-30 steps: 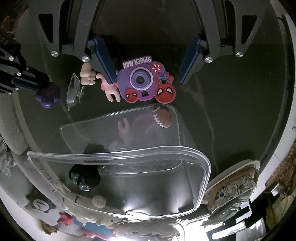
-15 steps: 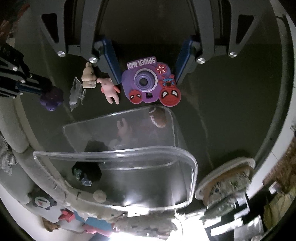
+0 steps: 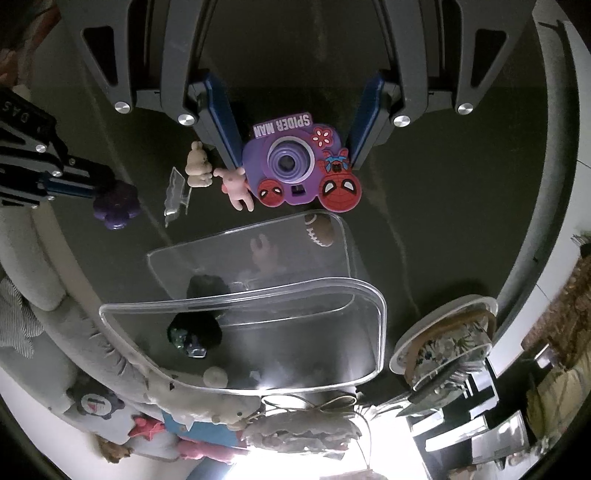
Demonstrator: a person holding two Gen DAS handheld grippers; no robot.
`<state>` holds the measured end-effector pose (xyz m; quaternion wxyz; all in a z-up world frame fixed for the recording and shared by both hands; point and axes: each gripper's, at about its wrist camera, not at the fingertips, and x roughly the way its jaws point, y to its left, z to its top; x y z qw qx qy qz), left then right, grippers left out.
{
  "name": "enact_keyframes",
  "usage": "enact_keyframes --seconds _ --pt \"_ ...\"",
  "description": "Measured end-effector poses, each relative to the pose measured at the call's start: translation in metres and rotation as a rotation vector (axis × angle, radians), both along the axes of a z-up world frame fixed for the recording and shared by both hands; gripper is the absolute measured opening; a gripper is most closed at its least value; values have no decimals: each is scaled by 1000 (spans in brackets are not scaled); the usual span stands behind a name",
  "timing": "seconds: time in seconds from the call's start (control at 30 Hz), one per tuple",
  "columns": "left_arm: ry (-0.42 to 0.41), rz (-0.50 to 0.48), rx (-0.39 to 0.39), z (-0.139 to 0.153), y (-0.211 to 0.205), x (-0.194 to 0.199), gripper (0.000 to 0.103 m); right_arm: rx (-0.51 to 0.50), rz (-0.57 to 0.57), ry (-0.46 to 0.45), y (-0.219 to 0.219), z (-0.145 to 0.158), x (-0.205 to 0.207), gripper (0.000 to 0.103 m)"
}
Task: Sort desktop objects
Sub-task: 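Lift Spider-Man toy with left tool while right tool lifts purple grapes, then carry Spider-Man toy with left tool toward the clear bin while right tool carries grapes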
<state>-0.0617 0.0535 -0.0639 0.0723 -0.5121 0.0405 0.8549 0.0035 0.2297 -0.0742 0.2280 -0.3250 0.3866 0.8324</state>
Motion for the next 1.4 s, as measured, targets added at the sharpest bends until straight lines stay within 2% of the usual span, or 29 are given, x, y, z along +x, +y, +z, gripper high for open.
enact_keyframes --seconds 0.27,0.77,1.4 --pt "13 -10 8 14 1 15 54 29 -10 15 -9 16 11 11" --pt "93 -14 7 49 -1 41 54 82 -24 50 -31 45 31 11" --pt "137 -23 24 76 1 72 54 127 -40 60 -56 66 53 11"
